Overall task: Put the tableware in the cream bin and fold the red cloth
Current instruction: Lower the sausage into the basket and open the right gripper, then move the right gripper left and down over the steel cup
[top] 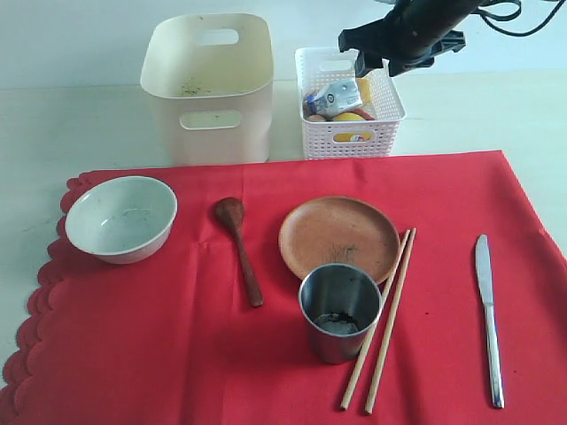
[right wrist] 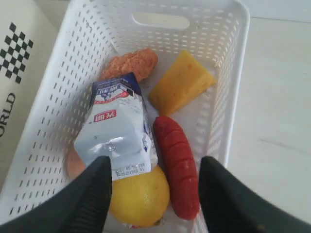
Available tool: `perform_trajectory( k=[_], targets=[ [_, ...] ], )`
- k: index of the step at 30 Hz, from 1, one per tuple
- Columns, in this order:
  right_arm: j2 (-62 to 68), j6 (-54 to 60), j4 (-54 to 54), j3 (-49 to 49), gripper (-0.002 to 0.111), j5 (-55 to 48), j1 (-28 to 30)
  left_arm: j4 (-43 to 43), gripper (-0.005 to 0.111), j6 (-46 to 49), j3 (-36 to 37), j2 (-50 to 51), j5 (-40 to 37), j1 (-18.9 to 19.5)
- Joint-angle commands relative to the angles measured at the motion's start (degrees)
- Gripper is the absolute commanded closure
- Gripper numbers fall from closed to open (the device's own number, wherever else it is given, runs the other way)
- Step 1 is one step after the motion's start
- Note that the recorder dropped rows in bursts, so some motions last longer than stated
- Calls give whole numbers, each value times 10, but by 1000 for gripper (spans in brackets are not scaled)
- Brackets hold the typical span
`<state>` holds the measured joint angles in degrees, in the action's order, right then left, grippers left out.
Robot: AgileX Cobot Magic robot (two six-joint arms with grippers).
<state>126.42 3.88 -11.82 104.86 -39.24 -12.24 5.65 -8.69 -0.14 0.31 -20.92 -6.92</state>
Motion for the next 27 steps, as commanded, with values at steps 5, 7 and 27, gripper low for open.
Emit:
perform_trajectory(
  k=[5, 7, 27],
  targets=[
    [-52, 24, 2, 0, 55, -73, 3, -3, 107, -3, 1, -3, 5, 1],
    [-62, 25, 2, 0, 55, -90, 3, -3, 107, -3, 1, -3, 5, 1],
    [-147, 40, 2, -12, 55, -249, 3, -3, 107, -3, 1, -3, 5, 1]
  ],
)
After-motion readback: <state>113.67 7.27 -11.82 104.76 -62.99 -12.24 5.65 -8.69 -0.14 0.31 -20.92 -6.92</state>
